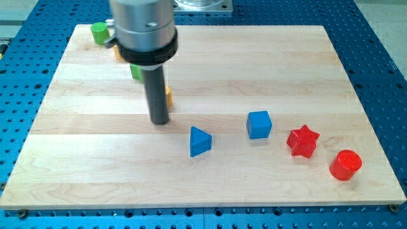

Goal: Push triangle right to the yellow heart

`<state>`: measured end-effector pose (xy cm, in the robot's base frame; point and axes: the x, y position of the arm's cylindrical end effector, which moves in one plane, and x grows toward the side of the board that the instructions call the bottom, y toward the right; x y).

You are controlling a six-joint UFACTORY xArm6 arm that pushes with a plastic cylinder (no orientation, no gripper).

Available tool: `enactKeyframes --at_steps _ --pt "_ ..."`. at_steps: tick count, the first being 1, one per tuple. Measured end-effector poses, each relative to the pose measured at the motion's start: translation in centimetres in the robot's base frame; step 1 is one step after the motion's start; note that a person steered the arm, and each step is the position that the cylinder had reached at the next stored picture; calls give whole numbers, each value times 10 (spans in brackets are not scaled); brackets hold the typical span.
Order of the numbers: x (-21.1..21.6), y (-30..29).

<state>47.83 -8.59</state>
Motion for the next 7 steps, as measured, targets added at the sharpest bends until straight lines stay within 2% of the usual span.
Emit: enactKeyframes --at_steps 1,2,3,4,5,7 --pt "-14 -10" --pt "-54 -10" --pt "-57 -28" --pt "19 -78" --pt "86 -62" --pt "88 73"
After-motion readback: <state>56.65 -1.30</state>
